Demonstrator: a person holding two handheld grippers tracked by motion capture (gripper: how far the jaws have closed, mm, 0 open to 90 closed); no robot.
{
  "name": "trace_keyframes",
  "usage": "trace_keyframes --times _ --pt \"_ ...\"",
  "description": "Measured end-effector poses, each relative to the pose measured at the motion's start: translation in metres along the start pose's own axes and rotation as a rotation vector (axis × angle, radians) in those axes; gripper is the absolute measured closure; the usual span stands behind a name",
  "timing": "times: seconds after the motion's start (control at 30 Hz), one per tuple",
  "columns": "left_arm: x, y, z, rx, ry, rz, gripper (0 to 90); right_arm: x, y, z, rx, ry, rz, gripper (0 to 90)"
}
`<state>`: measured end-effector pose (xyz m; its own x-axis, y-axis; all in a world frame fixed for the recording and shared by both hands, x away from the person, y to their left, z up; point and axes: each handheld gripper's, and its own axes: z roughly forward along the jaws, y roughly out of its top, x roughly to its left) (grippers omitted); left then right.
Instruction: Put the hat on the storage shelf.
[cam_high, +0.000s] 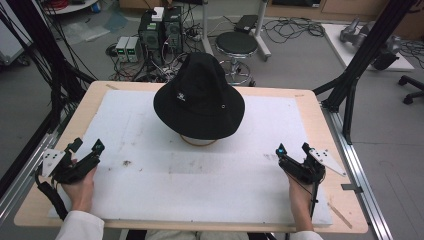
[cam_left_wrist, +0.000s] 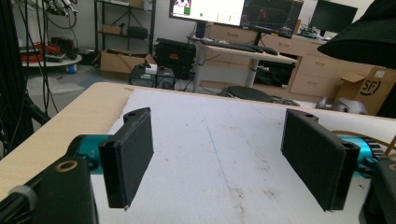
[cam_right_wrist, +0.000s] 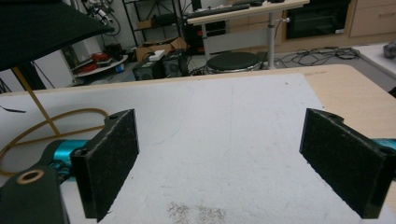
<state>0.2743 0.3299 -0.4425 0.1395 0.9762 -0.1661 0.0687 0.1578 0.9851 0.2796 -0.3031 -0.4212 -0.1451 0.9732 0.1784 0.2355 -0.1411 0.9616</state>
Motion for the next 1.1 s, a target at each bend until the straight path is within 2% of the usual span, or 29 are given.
trace_keyframes --times 0.27,0.57,0.77,1.1 --pt "0.0 0.0 0.0 0.001 -0.003 -0.005 25.4 -0.004 -0.008 0.0 0.004 -0.031 -0.009 10.9" --pt "0.0 0.0 0.001 0.0 -0.008 -0.006 25.4 0.0 -0.014 -0.001 0.007 -0.052 -0.021 10.8" --pt "0.0 -0.001 0.002 0.0 -0.006 -0.011 25.5 0.0 -0.015 -0.003 -0.001 -0.047 -0.029 10.8" --pt "0.0 -0.001 0.003 0.007 -0.01 -0.009 25.6 0.004 -0.017 0.001 0.028 -0.023 -0.056 10.8"
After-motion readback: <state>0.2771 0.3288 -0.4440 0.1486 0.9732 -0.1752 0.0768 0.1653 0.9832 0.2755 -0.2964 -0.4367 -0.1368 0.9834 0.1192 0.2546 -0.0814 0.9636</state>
